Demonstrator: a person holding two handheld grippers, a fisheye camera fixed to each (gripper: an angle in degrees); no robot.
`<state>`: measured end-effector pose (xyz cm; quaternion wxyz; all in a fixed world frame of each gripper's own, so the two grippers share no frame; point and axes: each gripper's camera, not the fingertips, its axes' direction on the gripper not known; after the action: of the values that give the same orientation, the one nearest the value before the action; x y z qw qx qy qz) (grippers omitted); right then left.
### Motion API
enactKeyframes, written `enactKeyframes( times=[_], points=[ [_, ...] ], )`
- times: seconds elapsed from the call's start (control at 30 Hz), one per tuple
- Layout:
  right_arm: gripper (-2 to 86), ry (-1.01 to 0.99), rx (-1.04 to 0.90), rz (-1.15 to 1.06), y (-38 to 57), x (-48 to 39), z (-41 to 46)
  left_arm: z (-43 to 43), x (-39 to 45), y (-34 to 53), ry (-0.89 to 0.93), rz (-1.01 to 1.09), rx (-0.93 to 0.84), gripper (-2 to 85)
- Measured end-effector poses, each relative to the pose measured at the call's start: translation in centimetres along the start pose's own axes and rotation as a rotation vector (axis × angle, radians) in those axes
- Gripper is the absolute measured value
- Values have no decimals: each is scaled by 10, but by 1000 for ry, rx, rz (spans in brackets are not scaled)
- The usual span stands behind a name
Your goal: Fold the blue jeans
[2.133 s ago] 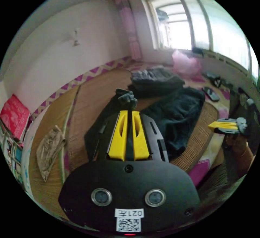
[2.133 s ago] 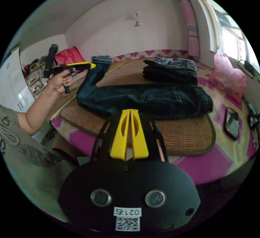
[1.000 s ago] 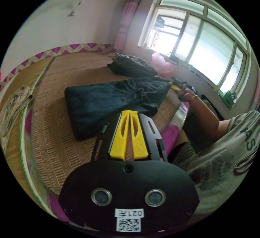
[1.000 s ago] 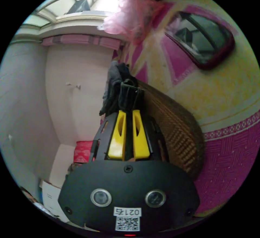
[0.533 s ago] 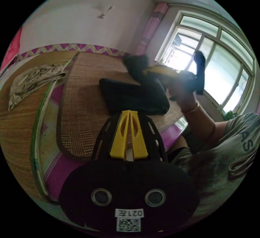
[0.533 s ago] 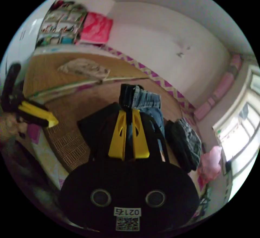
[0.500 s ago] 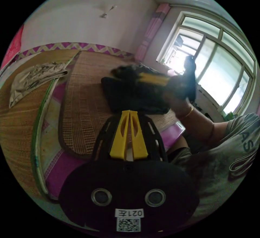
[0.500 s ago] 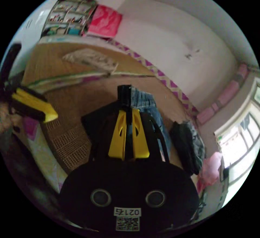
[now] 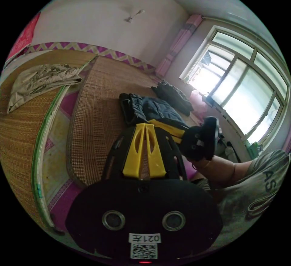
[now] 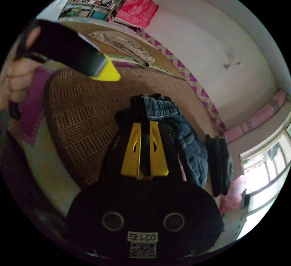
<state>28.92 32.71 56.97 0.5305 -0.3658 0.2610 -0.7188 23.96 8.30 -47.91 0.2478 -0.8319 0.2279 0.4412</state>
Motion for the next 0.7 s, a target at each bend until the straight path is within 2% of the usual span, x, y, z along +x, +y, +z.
enactKeyframes(
  times=[0.03, 0.1, 0.17, 0.2, 0.3, 0.33, 0.4, 0.5, 0.7],
  points=[
    [66, -57, 11, 31, 4, 12, -5, 3, -4, -5, 3, -9, -2, 22],
    [80, -348, 75, 209, 36, 88, -25, 17, -23, -23, 41, -52, -11, 70],
    [89, -373, 114, 372, 74, 154, -36, 26, -42, -36, 68, -110, -13, 87],
    [92, -321, 121, 492, 104, 199, -38, 33, -57, -43, 76, -164, -17, 95],
    [106, -268, 53, 751, 180, 307, -7, 55, -95, -58, 122, -282, -54, 117],
    [110, -289, 33, 795, 195, 327, 6, 59, -101, -61, 138, -303, -63, 124],
    [118, -465, -47, 934, 246, 391, 70, 84, -125, -73, 209, -367, -123, 152],
    [131, -723, -89, 1058, 289, 433, 146, 109, -137, -92, 242, -365, -205, 161],
    [116, -934, -107, 1089, 307, 461, 225, 141, -128, -130, 156, -261, -367, 105]
  ],
)
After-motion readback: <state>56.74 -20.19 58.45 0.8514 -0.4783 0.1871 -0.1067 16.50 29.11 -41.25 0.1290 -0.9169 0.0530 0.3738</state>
